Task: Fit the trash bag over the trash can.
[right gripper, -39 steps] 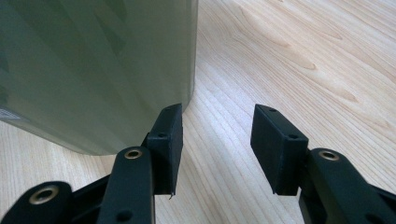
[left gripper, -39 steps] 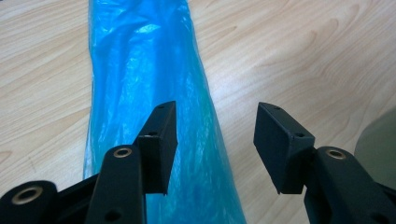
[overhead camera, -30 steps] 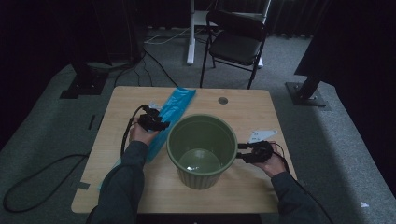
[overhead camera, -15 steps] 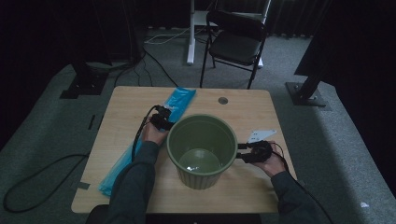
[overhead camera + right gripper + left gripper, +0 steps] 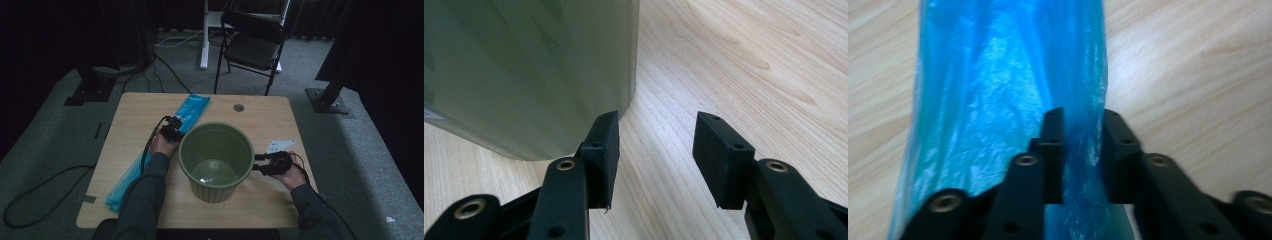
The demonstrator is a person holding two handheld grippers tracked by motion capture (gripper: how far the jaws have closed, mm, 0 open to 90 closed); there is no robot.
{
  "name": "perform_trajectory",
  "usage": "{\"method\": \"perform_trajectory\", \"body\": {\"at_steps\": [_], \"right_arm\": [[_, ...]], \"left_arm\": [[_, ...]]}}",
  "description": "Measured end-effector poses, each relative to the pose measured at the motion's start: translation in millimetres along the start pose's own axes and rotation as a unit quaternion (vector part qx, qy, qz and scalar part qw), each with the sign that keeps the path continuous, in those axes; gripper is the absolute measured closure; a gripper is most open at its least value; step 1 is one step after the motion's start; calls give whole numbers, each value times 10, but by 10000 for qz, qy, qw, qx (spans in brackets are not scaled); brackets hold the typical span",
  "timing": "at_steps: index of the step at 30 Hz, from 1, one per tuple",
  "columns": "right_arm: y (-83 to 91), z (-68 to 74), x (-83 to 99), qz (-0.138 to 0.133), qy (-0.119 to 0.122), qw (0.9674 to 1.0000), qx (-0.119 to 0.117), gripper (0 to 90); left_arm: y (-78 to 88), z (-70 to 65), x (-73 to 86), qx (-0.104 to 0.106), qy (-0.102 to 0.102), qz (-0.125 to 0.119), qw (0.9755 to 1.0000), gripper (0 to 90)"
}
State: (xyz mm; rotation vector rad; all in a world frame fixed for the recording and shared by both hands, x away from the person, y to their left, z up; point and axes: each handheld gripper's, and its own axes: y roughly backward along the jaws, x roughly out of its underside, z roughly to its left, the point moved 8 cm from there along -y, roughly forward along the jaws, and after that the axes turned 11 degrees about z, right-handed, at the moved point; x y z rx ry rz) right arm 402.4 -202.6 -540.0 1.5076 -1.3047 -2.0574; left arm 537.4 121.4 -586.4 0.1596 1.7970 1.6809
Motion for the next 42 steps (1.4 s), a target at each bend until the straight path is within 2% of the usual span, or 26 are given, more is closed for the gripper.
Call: {"method": "perform_trajectory", "body": {"at_steps": [2, 3, 4, 6, 8, 9, 10, 13, 14, 15, 17, 18, 19, 20, 21, 24, 25, 28, 30, 33, 34, 37, 38, 41, 42], "right_arm": [[1, -1, 1, 1, -16, 10000, 2, 528], [4, -2, 2, -2, -16, 10000, 6, 528], [4, -2, 2, -2, -16, 10000, 6, 528], [9, -2, 3, -6, -19, 10000, 15, 528], [7, 1, 5, 4, -26, 10000, 17, 528], [6, 4, 4, 4, -17, 10000, 17, 527], [6, 4, 4, 4, -17, 10000, 17, 527], [10, 9, -3, 1, -3, 10000, 17, 528], [10, 9, -3, 1, -3, 10000, 17, 528], [8, 14, -7, -3, -3, 10000, 11, 528], [5, 17, -12, -4, -6, 10000, 9, 527], [5, 17, -12, -4, -6, 10000, 9, 527], [5, 19, -16, -10, 2, 10000, 7, 528], [5, 22, -21, -13, 5, 10000, 3, 527], [-1, 25, -28, -17, 23, 10000, -14, 527], [-10, 27, -29, -5, 9, 10000, -28, 527], [-12, 28, -30, -4, 7, 10000, -35, 527], [-5, 19, -31, -11, 10, 10000, -27, 528], [-3, 17, -29, -17, 8, 10000, -24, 528], [-1, 17, -28, -12, 10, 10000, -22, 527], [5, 16, -24, -9, 16, 10000, -19, 527], [15, 16, -20, -12, 14, 10000, -9, 526], [25, 10, -11, -29, -12, 10000, -1, 526], [31, 3, 1, -24, -41, 10000, 12, 526], [32, 4, 1, -27, -46, 10000, 13, 526]], "left_arm": [[0, 0, 0, 0, 0, 0, 10000, 814], [55, 34, 146, 64, -61, -7, 10000, 859], [55, 34, 146, 64, -61, -7, 10000, 867], [97, 57, 249, 96, -60, -28, 9999, 876], [140, 89, 360, 126, -32, -25, 9999, 878], [181, 112, 472, 171, 16, -59, 9998, 880], [181, 112, 472, 171, 16, -59, 9998, 881], [239, 116, 624, 236, 63, -107, 9996, 881], [239, 116, 624, 236, 63, -107, 9996, 881], [310, 88, 793, 265, 13, -95, 9996, 878], [346, 56, 868, 247, -47, -55, 9997, 855], [346, 56, 868, 247, -47, -55, 9997, 811], [363, 46, 889, 195, -105, -32, 9998, 811], [383, 43, 890, 159, -128, -66, 9998, 739], [424, 61, 849, 94, -105, -225, 9996, 630], [431, 66, 786, 120, -92, -278, 9995, 504], [430, 66, 752, 80, -133, -300, 9994, 489], [407, 46, 633, 154, -147, -354, 9991, 447], [375, 50, 519, 174, -85, -320, 9993, 410], [370, 55, 486, 171, -49, -323, 9993, 393], [400, 41, 421, 188, 29, -371, 9991, 387], [441, 0, 414, 184, -3, -404, 9990, 381], [495, -31, 437, 110, -42, -356, 9993, 370], [584, -63, 460, 189, -22, -418, 9989, 367], [694, -103, 481, 303, 27, -487, 9983, 367]]}}
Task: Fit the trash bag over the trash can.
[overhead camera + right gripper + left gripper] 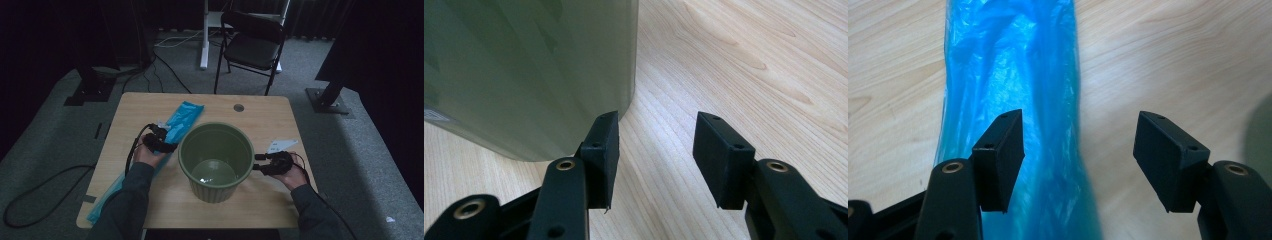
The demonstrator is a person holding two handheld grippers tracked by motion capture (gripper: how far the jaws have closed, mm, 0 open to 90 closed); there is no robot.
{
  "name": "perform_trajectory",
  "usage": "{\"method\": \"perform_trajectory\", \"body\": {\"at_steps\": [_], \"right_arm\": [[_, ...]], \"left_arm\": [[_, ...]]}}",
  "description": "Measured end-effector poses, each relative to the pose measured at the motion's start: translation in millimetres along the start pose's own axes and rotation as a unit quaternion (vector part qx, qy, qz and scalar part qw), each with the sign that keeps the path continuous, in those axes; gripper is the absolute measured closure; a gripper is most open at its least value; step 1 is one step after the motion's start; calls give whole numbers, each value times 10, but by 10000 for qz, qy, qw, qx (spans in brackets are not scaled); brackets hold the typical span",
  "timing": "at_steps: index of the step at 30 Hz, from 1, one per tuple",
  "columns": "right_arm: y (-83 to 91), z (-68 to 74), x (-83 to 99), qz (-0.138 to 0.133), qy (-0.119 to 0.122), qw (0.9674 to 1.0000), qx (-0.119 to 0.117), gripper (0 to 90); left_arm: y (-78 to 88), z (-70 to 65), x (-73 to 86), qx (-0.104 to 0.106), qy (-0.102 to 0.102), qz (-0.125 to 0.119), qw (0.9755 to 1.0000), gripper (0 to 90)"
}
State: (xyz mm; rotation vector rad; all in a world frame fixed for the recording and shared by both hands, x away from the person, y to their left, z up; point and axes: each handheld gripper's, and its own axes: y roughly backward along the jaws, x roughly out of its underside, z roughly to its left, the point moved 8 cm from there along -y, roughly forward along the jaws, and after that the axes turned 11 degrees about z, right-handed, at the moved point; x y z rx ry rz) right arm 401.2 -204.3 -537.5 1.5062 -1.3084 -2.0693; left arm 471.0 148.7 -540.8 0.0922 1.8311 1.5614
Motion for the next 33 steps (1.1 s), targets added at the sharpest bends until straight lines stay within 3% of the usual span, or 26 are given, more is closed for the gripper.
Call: {"method": "perform_trajectory", "body": {"at_steps": [2, 4, 7, 14, 15, 19, 21, 23, 24, 26, 27, 30, 33], "right_arm": [[-1, 0, -2, -3, 9, 10000, 4, 526], [-17, 8, -10, 17, 22, 10000, -6, 525], [-29, 16, -17, 31, 35, 10000, -15, 525], [-32, 11, -26, 19, 49, 10000, -34, 524], [-32, 6, -25, 20, 43, 10000, -36, 524], [-42, 8, -25, 36, 58, 10000, -42, 522], [-43, 7, -25, 44, 66, 10000, -43, 522], [-41, 6, -25, 40, 62, 10000, -41, 522], [-36, -1, -24, 30, 50, 10000, -31, 522], [-34, -4, -24, 26, 54, 10000, -27, 522], [-31, -11, -18, 25, 64, 10000, -25, 522], [-31, -14, -11, 25, 40, 10000, -43, 521], [-25, -14, -12, 14, 46, 10000, -40, 521]], "left_arm": [[0, 0, 0, 0, 0, 0, 10000, 368], [160, -58, -20, -14, -53, -93, 9999, 368], [239, -68, -93, -114, -145, -188, 9997, 368], [122, -10, -268, -143, -25, -145, 9998, 369], [37, 35, -361, -154, 39, -136, 9998, 369], [-87, 81, -438, -222, 56, -67, 9997, 369], [-286, 138, -473, -220, 197, 100, 9995, 372], [-337, 153, -469, -207, 252, 149, 9994, 373], [-461, 185, -456, -150, 402, 225, 9988, 374], [-461, 185, -456, -150, 402, 225, 9988, 374], [-616, 190, -421, -135, 414, 367, 9984, 376], [-716, 186, -374, -151, 405, 555, 9975, 408], [-733, 202, -382, -147, 456, 501, 9976, 422]]}}
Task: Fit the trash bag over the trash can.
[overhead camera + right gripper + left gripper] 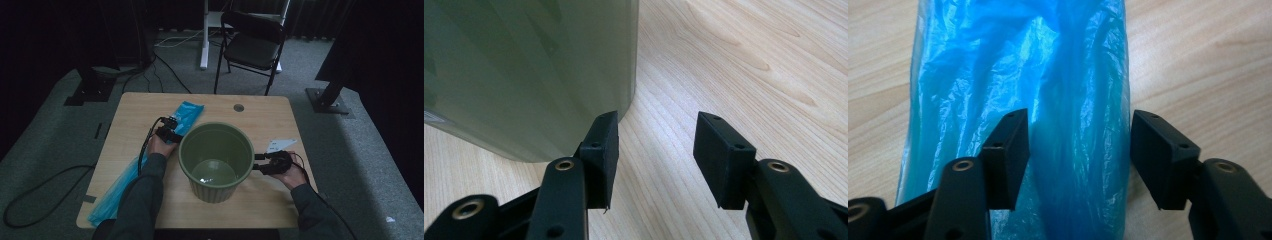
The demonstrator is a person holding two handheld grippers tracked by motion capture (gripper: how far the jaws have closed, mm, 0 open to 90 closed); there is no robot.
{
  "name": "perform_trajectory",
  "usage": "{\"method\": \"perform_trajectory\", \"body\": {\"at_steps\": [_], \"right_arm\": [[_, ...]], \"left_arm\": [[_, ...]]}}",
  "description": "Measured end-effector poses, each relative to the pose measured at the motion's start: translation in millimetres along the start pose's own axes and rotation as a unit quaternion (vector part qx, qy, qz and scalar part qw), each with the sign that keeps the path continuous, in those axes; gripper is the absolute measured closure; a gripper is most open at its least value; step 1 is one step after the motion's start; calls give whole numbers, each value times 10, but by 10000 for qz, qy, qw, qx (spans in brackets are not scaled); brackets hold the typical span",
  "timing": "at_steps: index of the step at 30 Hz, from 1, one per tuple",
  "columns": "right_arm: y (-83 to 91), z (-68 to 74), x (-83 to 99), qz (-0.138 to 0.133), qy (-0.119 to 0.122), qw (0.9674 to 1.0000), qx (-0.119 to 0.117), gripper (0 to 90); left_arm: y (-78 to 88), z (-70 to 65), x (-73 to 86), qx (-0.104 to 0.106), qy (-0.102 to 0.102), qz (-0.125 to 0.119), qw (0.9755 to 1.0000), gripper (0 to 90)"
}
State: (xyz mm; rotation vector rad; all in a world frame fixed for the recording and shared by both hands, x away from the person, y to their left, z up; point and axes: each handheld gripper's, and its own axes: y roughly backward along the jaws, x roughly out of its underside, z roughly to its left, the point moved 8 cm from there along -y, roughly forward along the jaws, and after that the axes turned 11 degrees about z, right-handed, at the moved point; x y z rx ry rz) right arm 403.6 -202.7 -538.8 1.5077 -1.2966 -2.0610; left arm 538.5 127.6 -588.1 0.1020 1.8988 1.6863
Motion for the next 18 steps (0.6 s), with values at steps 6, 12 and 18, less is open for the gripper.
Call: {"method": "perform_trajectory", "body": {"at_steps": [6, 12, 18], "right_arm": [[-2, 6, 2, 6, 6, 10000, -8, 521], [-9, 5, 9, 16, -13, 10000, -27, 521], [-20, 24, 2, 35, 10, 10000, -46, 522]], "left_arm": [[4, 69, 14, -177, -34, 46, 9998, 447], [48, 196, 84, -196, 62, 20, 9998, 540], [107, 307, 185, -112, 216, 80, 9997, 830]]}}
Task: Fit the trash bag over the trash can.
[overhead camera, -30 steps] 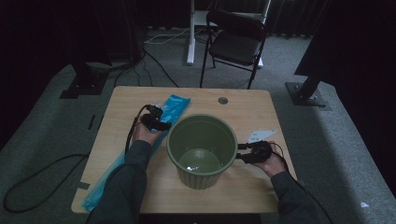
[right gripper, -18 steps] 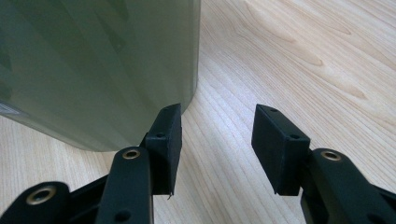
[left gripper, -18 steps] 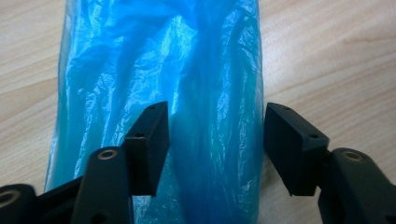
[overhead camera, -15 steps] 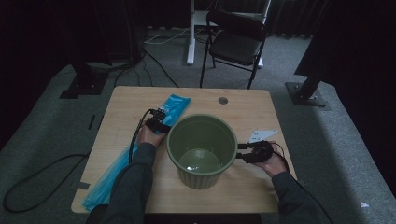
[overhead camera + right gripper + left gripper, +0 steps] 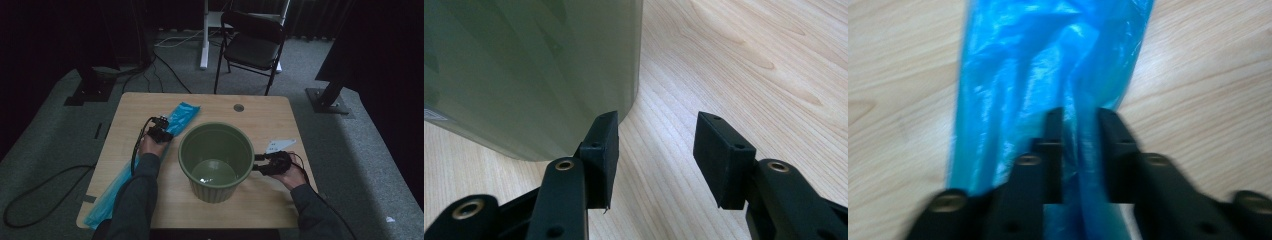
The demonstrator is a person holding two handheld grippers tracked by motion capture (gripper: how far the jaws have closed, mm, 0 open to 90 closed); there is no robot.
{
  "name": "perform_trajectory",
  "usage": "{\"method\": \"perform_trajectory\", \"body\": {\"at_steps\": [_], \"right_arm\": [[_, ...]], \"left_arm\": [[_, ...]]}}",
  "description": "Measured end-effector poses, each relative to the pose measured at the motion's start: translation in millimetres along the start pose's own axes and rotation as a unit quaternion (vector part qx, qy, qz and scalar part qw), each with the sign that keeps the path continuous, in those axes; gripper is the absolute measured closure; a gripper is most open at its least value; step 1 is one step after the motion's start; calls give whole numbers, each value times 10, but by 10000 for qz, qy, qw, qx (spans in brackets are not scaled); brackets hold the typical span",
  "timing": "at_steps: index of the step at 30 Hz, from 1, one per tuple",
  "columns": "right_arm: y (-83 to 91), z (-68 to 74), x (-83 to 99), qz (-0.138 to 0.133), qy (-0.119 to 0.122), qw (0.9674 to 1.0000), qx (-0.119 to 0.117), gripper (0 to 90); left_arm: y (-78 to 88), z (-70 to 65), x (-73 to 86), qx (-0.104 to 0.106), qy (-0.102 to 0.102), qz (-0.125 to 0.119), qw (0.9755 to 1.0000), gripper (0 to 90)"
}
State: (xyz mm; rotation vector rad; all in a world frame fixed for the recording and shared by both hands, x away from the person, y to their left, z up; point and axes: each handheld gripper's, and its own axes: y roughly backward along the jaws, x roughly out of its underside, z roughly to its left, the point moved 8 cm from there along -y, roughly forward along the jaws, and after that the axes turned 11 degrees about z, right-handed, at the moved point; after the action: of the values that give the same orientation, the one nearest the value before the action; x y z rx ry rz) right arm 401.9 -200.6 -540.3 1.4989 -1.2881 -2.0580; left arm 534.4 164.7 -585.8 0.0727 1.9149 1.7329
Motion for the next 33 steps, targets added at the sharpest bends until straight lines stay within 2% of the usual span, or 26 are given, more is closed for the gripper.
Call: {"method": "perform_trajectory", "body": {"at_steps": [2, 5, 10, 16, 21, 25, 30, 33], "right_arm": [[-2, 9, 0, 5, 10, 10000, -14, 522], [3, 36, 1, 18, 35, 10000, -42, 522], [25, 105, 15, 61, 95, 9999, -87, 522], [93, 213, 13, 16, 171, 9997, -162, 512], [98, 333, 0, 48, 292, 9993, -246, 491], [118, 436, -26, -24, 343, 9987, -378, 483], [122, 509, -80, -77, 414, 9984, -382, 480], [115, 515, -86, -76, 401, 9984, -380, 480]], "left_arm": [[17, 31, 37, 19, -18, 50, 10000, 874], [77, 52, 86, 15, -166, 31, 9999, 885], [305, 84, 108, 41, -328, -241, 9992, 887], [633, 67, 128, 166, -513, -624, 9966, 887], [930, -54, 204, 414, -710, -966, 9919, 886], [1113, -213, 318, 593, -886, -1139, 9878, 887], [1280, -492, 507, 917, -1091, -1298, 9812, 887], [1354, -679, 638, 1250, -1165, -1388, 9755, 886]]}}
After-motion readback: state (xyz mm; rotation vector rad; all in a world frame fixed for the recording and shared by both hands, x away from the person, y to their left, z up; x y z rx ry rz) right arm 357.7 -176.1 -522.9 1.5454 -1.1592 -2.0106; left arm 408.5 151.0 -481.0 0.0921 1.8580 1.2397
